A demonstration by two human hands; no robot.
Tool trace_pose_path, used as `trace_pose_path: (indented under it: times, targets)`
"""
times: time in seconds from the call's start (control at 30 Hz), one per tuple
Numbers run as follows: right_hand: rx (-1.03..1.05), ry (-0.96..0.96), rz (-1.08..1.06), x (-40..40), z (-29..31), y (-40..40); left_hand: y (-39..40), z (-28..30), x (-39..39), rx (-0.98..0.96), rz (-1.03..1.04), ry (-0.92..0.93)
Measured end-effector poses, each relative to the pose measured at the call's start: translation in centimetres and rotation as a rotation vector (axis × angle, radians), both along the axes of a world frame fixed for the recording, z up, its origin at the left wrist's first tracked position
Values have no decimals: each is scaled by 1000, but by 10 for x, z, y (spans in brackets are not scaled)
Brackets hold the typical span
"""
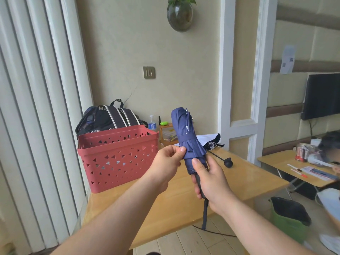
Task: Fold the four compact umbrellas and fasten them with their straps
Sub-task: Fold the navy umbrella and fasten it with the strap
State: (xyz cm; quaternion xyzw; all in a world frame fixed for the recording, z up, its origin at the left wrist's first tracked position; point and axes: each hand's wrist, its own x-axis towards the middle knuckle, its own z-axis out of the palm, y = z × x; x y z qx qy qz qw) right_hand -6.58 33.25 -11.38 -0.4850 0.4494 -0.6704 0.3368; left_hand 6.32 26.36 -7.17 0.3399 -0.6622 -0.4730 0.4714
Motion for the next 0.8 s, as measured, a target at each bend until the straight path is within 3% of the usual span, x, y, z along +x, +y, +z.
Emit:
trace_pose_path:
  times: [0.37, 0.5, 0.7, 0.8]
  targets:
    - [114, -259, 253, -6, 9, 9, -4, 2, 6, 66, 27, -2]
    - [348, -199, 307, -9, 15, 12, -3, 7, 9, 25, -49, -8]
    - [205, -94, 124, -4, 6, -2, -8, 3, 9, -56, 23, 163]
    - [122, -8, 6, -3, 2, -3, -7, 2, 7, -53, 36, 149]
